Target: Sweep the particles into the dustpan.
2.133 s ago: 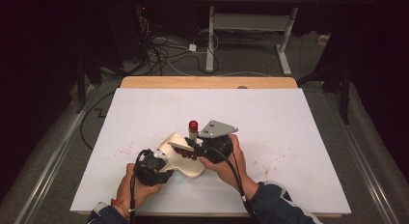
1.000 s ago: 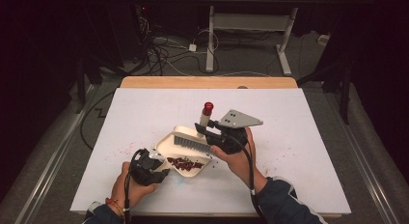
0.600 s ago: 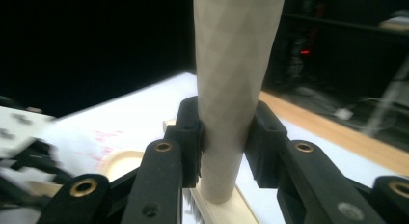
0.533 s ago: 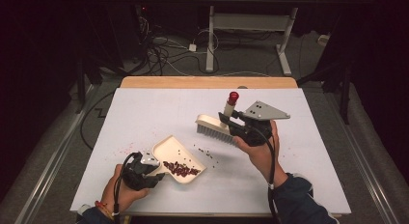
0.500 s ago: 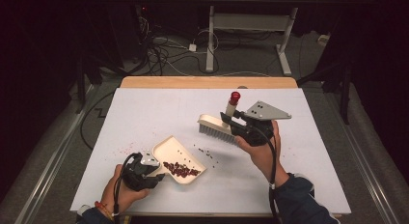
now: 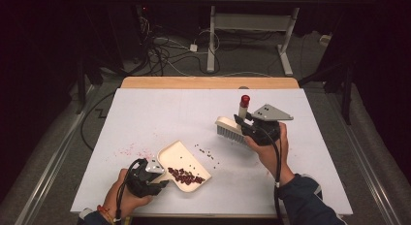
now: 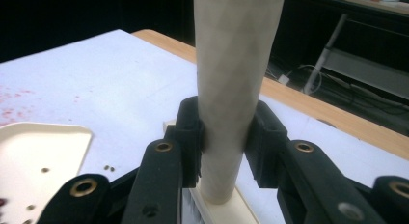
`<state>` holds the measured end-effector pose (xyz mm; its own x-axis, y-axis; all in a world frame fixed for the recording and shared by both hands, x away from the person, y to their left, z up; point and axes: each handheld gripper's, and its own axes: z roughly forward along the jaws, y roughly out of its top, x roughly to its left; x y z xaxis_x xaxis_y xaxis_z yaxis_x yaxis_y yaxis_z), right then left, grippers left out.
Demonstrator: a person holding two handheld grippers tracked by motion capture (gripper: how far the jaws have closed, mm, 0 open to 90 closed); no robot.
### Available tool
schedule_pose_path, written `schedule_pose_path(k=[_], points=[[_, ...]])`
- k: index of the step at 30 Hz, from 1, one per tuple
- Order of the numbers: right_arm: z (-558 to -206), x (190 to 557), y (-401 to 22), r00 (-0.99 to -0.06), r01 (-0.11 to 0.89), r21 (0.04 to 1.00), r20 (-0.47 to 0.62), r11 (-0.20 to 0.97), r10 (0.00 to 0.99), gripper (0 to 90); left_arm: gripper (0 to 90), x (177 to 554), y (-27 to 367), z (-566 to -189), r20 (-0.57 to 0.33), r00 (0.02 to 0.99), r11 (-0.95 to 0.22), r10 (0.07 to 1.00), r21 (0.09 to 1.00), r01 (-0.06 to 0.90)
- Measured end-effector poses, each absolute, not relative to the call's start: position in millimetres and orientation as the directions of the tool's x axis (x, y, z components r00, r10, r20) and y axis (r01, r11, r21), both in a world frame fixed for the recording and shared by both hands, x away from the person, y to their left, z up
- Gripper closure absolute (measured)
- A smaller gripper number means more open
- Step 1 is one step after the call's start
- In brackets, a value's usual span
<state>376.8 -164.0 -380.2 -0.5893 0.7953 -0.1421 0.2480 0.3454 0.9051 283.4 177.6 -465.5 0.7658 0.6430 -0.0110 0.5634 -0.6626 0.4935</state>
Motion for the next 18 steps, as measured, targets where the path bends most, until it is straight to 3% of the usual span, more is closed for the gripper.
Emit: schedule_pose_path(k=[12, 18], points=[[-392.9, 350.5, -128.6, -0.612, 0.246, 0.866, -0.208, 0.434, 0.763, 70.1, 63.9, 273.2, 161.4, -468.1, -0.018, 0.74, -0.647, 0.672, 0.472, 0.599], [-398.0, 334.2, -116.9, -0.635, 0.249, 0.883, -0.16, 0.397, 0.756, 69.7, 63.9, 274.6, 156.6, -468.3, -0.035, 0.728, -0.629, 0.685, 0.476, 0.615]])
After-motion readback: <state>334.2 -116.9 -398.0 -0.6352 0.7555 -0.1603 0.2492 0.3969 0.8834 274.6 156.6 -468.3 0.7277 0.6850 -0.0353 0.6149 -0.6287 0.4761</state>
